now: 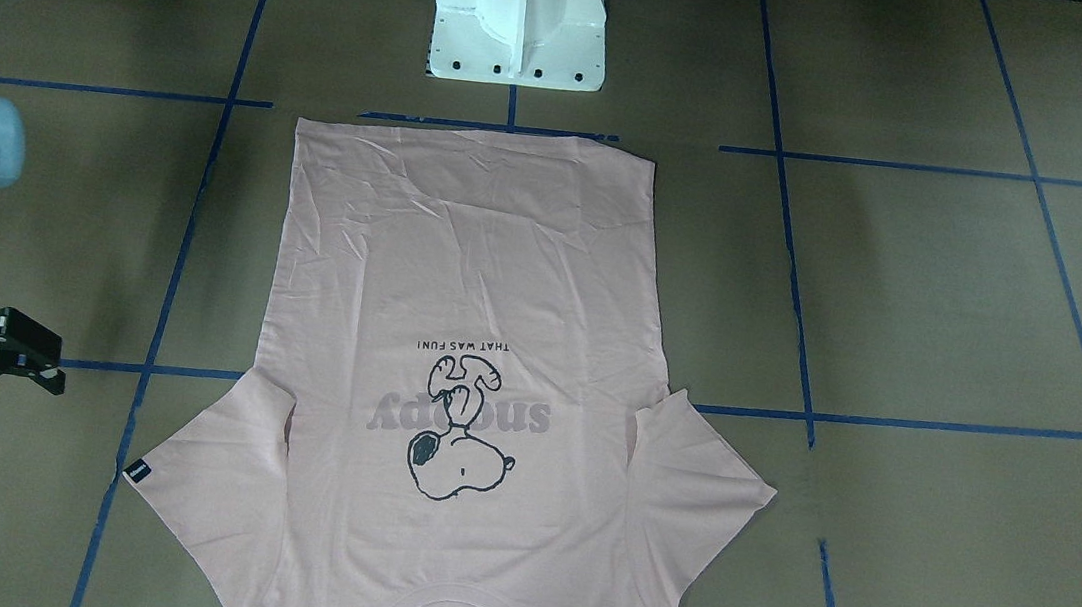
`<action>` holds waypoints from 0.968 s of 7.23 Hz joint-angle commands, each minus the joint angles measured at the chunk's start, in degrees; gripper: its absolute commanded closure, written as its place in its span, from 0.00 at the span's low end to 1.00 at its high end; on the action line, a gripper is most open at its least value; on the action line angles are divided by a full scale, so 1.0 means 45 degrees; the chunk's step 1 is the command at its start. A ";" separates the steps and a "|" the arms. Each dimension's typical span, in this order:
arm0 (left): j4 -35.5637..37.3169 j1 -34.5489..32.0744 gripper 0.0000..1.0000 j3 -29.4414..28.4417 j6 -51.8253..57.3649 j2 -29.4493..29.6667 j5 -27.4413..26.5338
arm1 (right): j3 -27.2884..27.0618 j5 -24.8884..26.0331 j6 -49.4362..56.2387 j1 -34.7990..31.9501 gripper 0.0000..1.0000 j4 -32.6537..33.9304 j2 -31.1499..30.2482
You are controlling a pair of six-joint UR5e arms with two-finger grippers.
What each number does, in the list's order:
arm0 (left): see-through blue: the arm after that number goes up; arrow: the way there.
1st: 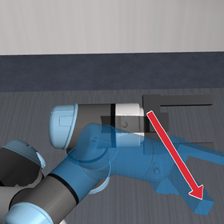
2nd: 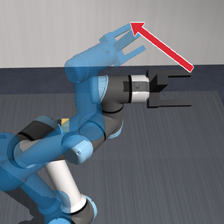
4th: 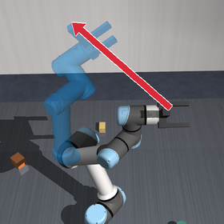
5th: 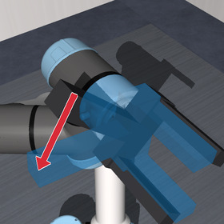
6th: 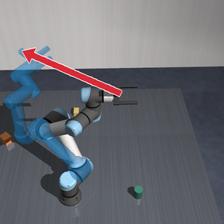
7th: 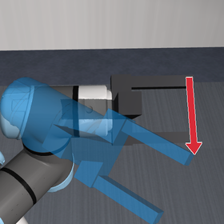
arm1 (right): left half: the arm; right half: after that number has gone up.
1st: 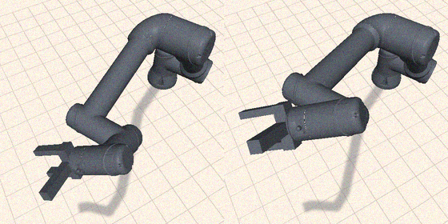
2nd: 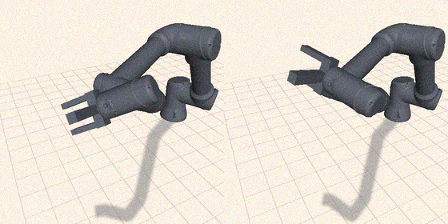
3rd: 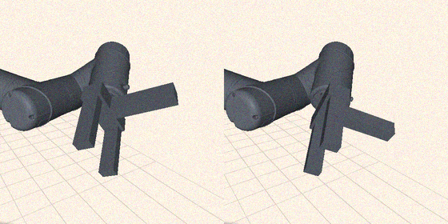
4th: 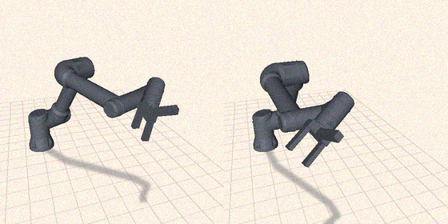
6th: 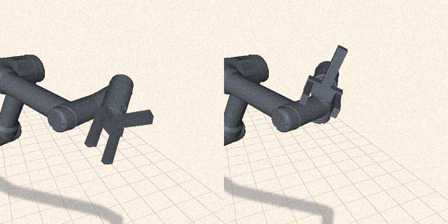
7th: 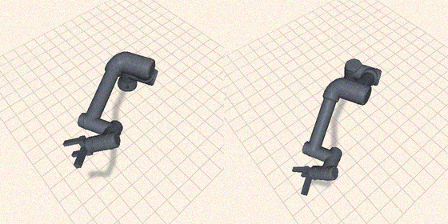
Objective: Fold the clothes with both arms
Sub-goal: 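Move the right gripper over the sleeve nearest it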
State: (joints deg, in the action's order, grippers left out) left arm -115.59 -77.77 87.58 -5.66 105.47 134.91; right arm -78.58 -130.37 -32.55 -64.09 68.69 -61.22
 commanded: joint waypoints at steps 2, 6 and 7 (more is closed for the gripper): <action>-0.0250 0.0466 0.00 0.0051 -0.2277 0.0155 0.0040 | 0.0566 0.1743 -0.2825 0.1407 0.00 -0.1084 0.0127; -0.0250 0.0447 0.00 0.0166 -0.2316 0.0155 0.0724 | 0.4548 0.2757 -0.2689 0.1565 0.00 -0.3132 0.1904; -0.0250 0.0446 0.00 0.0342 -0.2780 0.0155 0.0762 | 0.4591 0.2935 -0.2669 0.1701 0.01 -0.3154 0.1866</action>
State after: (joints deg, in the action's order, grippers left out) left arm -116.72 -75.72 88.31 -16.57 106.21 138.14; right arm -59.54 -118.67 -44.69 -57.10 55.65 -52.99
